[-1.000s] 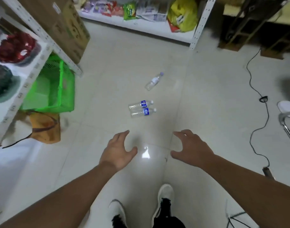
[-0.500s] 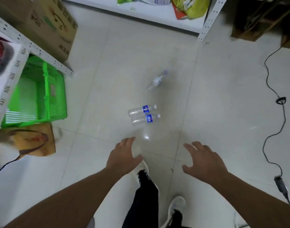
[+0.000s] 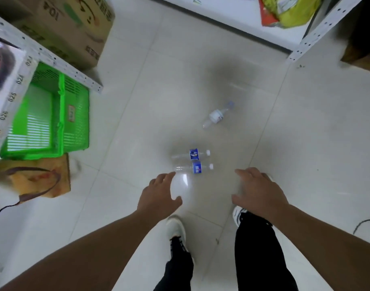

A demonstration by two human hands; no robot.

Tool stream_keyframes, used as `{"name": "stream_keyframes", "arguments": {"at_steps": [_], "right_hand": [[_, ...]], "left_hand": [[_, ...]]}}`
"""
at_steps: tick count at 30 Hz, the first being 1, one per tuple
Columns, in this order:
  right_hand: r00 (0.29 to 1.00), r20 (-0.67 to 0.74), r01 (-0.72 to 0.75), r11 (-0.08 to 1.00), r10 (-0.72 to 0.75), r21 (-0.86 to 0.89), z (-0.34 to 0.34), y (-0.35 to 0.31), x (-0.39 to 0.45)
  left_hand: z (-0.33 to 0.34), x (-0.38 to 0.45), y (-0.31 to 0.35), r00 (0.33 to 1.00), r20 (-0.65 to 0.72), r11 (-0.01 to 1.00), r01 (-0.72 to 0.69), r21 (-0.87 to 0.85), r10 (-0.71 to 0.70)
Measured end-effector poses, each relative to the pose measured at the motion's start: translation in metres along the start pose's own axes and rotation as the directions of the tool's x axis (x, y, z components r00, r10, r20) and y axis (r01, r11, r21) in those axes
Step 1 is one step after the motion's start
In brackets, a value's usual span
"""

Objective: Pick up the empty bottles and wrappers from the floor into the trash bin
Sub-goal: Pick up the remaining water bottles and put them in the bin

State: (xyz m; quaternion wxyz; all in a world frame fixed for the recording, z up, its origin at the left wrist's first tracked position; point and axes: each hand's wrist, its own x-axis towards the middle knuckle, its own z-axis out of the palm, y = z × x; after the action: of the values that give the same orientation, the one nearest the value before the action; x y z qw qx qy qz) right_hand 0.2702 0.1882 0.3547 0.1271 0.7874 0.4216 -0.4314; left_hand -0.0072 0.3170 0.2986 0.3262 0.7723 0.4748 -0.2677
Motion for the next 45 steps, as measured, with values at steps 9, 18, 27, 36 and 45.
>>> {"name": "stream_keyframes", "arguments": {"at_steps": [9,18,27,36,45], "right_hand": [[0.969,0.004,0.236,0.916,-0.249,-0.325,-0.022,0.018,0.2],[0.91,-0.14,0.241,0.773,-0.391,-0.587,0.038,0.018,0.443],[0.896,-0.175,0.221,0.751,-0.409,-0.622,0.025,0.035,0.376],[0.918,-0.198,0.154,0.769,-0.344,-0.621,-0.143,0.024,0.168],[0.853,-0.109,0.315,0.669,-0.51,-0.673,-0.203,-0.038,0.036]], "left_hand": [[0.081,0.144,0.015,0.996,0.011,0.993,0.084,-0.078,-0.083],[0.222,0.27,-0.06,0.926,0.044,0.805,-0.349,0.479,0.375],[0.16,0.227,-0.032,0.947,0.013,0.865,-0.299,0.403,0.321],[-0.014,0.032,0.048,0.988,-0.155,0.978,0.021,0.206,0.011],[-0.08,-0.088,0.08,0.891,-0.355,0.957,0.285,-0.05,-0.284]]}}
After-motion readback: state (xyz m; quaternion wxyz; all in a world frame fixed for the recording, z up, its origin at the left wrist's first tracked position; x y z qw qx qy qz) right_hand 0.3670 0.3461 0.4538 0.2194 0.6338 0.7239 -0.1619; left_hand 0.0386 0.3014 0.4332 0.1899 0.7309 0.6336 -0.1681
